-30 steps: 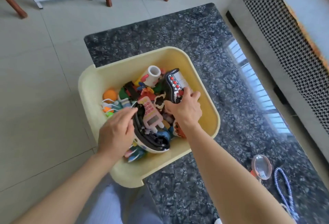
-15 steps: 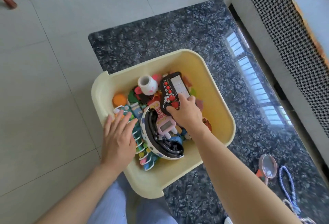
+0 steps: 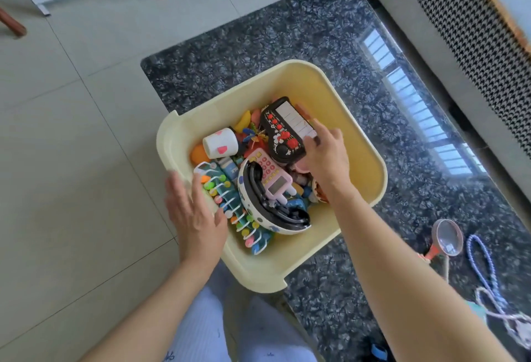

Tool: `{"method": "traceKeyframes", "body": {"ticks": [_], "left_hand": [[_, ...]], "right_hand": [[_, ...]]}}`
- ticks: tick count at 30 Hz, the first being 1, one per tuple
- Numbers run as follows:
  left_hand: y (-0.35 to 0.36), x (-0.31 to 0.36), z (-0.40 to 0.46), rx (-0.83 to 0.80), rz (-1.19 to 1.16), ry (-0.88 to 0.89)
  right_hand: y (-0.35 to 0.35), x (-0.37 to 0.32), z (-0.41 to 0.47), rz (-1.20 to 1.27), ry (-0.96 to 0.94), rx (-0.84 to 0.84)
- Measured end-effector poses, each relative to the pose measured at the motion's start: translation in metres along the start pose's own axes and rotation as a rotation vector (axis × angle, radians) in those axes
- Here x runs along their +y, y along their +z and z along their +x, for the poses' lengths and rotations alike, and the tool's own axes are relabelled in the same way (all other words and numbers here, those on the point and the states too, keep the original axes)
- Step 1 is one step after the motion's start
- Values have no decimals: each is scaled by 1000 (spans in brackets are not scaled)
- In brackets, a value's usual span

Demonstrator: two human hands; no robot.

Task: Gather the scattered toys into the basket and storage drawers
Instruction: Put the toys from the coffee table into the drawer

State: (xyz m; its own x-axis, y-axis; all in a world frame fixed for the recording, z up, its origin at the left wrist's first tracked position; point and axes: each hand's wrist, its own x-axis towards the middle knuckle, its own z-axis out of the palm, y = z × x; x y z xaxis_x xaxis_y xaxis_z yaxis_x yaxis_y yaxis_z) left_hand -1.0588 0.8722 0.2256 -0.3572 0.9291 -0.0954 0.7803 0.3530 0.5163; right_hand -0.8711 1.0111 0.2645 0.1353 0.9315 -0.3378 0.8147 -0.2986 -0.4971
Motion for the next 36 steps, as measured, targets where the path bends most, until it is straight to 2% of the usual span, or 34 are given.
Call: {"method": "traceKeyframes", "body": {"ticks": [3,6,10,12,16,19,22,26,28,34,36], "left_hand": [[-5,20,-10,-55,-247,-223],[-9,44,-18,-82,-242,-341],[3,67,-46,-80,-225,-375],[11,83,-68,-74,-230,-433],[28,123,-115,-51,-239,-529],[45,139,-145,-46,-236,-566],[59,148,-173,-48,-222,-574],[72,157,-204,-69,-202,-559],[78,159,-216,-72,-200,-552],[91,151,-235,-62,-198,-517],[94,144,-234,-61,-203,-516]], "right_hand": [[-12,38,-47,171,-103,210],[-19,83,-86,137,-144,233],[-29,131,-125,103,-274,245],[-41,154,-143,103,-239,254],[-71,231,-180,67,-53,273],[-87,299,-214,74,158,239],[-90,350,-251,65,316,111],[-65,378,-292,61,355,-203],[-47,378,-302,68,359,-282],[-21,379,-282,-3,285,-223],[-31,374,-269,48,331,-141]]}}
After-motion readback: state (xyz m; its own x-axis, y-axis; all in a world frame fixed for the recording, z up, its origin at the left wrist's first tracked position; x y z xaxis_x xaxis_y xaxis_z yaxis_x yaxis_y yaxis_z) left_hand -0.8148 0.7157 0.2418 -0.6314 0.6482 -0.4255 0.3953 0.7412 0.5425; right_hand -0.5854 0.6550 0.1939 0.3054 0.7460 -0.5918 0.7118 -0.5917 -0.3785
